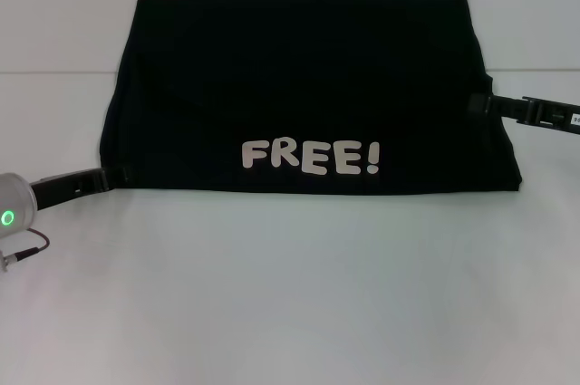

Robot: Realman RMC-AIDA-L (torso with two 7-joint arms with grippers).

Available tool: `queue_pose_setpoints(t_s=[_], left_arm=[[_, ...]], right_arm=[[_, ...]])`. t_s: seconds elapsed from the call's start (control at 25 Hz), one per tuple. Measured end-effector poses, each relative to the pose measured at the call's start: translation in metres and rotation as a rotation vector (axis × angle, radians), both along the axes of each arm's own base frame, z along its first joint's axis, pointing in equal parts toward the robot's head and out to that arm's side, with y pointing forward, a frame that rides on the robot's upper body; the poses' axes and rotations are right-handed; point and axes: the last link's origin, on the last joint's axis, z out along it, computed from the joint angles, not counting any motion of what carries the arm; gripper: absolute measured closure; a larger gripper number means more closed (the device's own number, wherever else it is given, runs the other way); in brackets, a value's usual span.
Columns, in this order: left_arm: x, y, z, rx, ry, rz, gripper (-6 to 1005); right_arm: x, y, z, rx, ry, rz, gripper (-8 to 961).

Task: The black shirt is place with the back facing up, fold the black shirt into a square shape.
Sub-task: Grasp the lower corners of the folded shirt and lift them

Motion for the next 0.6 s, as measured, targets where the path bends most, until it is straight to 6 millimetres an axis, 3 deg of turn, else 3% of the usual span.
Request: queue_pose_setpoints(t_s=[0.08,0.52,0.6], left_arm=[[0.0007,0.0001,-0.0008,-0.007,0.004,-0.004,488],[0.0047,0.0051,-0.0030,-0.021,0.045,-0.022,920],[0.0048,0.0055,-0.0025,-0.021,0.048,-0.023,952]], right_arm=[[0.0004,-0.0003,0.0002,0.000,0.000,0.000,370],[0.0006,-0.0003,0.0013,0.004,0.000,0.000,376],[0.0014,-0.0003,0.0011,0.000,-0.009,-0.002,376]])
